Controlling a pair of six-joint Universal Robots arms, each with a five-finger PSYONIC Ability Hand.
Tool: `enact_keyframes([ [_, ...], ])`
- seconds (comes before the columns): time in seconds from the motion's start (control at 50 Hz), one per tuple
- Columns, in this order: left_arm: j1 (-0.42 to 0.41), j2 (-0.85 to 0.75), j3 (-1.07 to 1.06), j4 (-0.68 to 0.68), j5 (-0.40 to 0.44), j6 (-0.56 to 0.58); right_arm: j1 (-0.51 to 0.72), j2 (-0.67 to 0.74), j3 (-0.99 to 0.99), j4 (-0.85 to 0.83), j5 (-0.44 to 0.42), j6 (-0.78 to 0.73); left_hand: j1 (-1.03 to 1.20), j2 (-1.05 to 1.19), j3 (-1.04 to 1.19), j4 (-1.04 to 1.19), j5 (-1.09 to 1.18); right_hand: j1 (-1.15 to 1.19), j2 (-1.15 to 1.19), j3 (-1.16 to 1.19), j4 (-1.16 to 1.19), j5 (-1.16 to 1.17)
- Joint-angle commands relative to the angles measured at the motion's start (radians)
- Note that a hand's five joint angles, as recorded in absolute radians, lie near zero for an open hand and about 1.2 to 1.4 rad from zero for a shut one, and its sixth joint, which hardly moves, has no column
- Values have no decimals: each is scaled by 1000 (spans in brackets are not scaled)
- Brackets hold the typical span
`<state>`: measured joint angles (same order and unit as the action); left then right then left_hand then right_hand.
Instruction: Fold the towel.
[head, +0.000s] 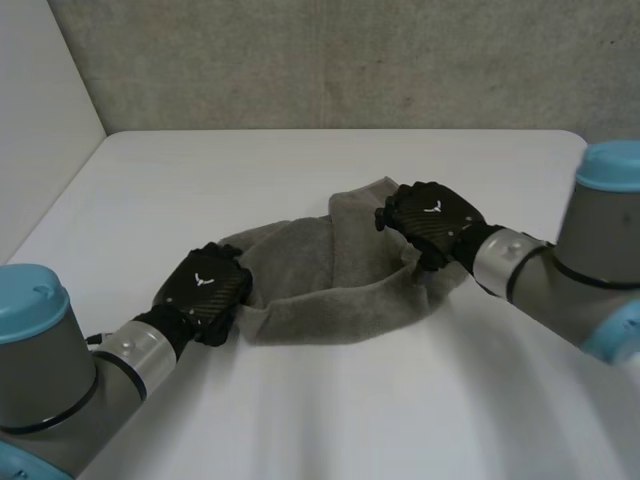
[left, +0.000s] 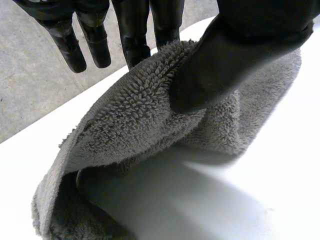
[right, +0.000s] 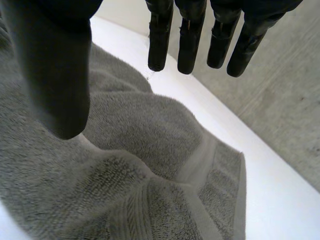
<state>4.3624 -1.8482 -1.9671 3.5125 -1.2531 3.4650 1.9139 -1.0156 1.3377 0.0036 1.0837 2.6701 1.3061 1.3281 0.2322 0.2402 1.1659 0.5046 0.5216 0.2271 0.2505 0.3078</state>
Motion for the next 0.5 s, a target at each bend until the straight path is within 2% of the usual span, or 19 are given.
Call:
enact_keyframes([
  [0.02,0,26,-27,0,0,0,7,155,-196,157,25,-35,90,68,-58,-66,56,-9,-26,-53,-76,14],
  [0.08,0,29,-30,0,-2,0,14,192,-222,174,44,-61,90,68,-58,-66,56,-9,-26,-53,-76,14],
  [0.12,2,30,-29,0,-5,0,14,209,-230,176,97,-78,90,68,-58,-66,56,-6,-23,-53,-76,17],
  [0.18,9,30,-29,0,-6,0,16,215,-232,176,122,-84,90,68,-58,-66,56,3,-14,-53,-76,25],
  [0.36,49,32,-27,0,-6,0,14,249,-232,191,114,-84,90,68,-58,-66,56,132,115,-53,-76,155],
  [0.4,55,37,-27,0,-6,0,11,261,-233,223,91,-84,90,68,-58,-66,56,331,314,-53,-76,353],
  [0.42,63,41,-27,0,-6,0,11,261,-233,223,91,-84,90,68,-58,-66,56,332,315,-53,-76,354],
  [0.44,63,41,-27,0,-6,0,5,256,-233,248,75,-84,90,68,-58,-66,56,550,533,-53,-76,572],
  [0.46,71,44,-27,0,-5,0,5,256,-233,248,74,-84,90,68,-58,-66,56,552,535,-53,-76,574],
  [0.5,77,44,-29,0,-3,0,-9,212,-207,274,35,-81,90,68,-58,-66,56,890,873,-53,-76,913],
])
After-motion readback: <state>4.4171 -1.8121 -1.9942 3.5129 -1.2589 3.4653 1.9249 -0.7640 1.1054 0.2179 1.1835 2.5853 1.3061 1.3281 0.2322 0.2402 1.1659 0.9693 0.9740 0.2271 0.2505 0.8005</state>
